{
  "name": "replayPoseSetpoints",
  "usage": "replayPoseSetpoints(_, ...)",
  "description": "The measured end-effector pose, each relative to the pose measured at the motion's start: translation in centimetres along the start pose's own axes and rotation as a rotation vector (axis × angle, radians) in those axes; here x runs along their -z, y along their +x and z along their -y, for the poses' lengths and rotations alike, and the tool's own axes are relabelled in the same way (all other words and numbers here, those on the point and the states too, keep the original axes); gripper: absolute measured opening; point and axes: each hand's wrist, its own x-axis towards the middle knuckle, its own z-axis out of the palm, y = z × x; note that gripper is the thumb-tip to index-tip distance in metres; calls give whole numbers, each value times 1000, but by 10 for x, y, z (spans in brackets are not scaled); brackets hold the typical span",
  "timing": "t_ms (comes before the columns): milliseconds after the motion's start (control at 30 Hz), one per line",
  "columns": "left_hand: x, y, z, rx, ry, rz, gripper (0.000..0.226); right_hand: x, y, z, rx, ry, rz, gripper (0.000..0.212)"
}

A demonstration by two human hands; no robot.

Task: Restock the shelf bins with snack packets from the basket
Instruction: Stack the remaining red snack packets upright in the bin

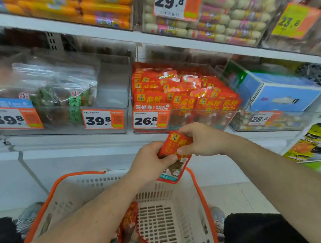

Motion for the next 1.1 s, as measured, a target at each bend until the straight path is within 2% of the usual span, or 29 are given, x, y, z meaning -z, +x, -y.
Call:
replayPoseSetpoints(67,-4,9,-20,-67,23,-6,12,13,-10,-9,-39,96,-17,18)
replayPoseSetpoints(200,-4,30,-65,-328,536,140,17,31,-25,-31,-66,71,-113,13)
replayPoseSetpoints(300,3,49,-104,-424,739,233,24,40,-30,-43,-61,28,-210,14)
replayPoseSetpoints(400,-2,76,-140,-561,736,52,27,41,-29,-48,-36,-127,-262,26)
replayPoseSetpoints(500,-25,111,-165,-660,697,-129,20,47,-26,-56,-52,-211,-283,30)
replayPoseSetpoints(567,-40,136,-173,-637,793,-113,19,50,-29,-61,-67,-256,-246,37)
replayPoseSetpoints(667,-55,165,-179,-524,1013,5,26,64,-46,-62,-117,-260,-199,38)
replayPoseSetpoints(767,-65,182,-182,-468,995,82,30,86,-66,-65,-162,-276,-224,43)
replayPoseSetpoints(867,-73,185,-183,-494,1020,75,31,100,-75,-65,-190,-253,-316,51)
replayPoseSetpoints(967,-82,178,-184,-493,1125,107,26,96,-73,-66,-180,-204,-293,43)
replayPoseSetpoints(1100,-95,183,-190,-366,1187,155,25,90,-67,-73,-172,-199,-274,32)
